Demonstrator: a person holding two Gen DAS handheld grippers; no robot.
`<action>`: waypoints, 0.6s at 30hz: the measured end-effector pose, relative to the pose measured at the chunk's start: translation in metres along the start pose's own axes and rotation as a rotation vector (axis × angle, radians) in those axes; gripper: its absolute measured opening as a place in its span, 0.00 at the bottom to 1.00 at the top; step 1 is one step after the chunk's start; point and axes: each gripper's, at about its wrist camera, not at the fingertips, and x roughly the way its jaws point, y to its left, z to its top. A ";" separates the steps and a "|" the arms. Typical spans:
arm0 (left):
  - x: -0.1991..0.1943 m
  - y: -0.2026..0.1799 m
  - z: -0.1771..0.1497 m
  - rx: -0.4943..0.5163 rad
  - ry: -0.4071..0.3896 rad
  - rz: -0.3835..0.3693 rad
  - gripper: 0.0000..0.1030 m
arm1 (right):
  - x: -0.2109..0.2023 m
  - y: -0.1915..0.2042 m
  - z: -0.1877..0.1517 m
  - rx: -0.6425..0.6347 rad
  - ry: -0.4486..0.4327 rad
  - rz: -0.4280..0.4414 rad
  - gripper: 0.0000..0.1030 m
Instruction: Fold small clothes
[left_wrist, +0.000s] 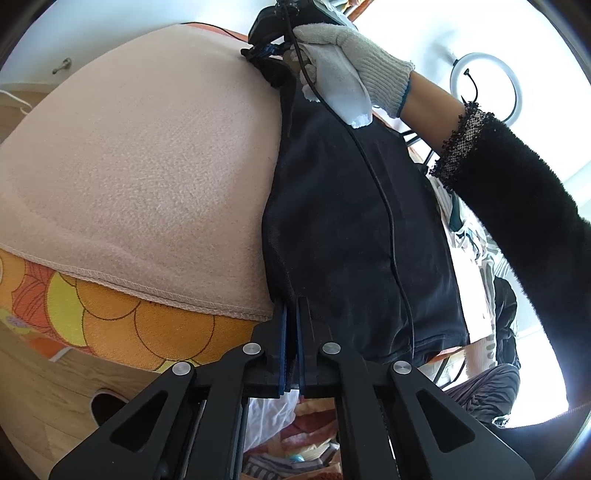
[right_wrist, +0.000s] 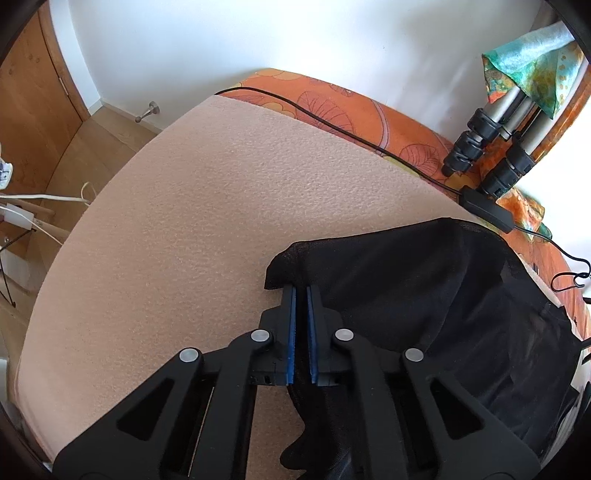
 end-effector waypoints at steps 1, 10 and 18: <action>-0.003 -0.002 0.001 0.010 -0.012 -0.003 0.02 | -0.003 -0.005 0.000 0.018 -0.012 0.015 0.05; -0.007 -0.021 -0.001 0.075 -0.040 -0.030 0.02 | -0.045 -0.055 0.000 0.164 -0.126 0.075 0.04; -0.005 -0.040 0.000 0.126 -0.039 -0.054 0.02 | -0.067 -0.087 -0.008 0.216 -0.162 0.078 0.04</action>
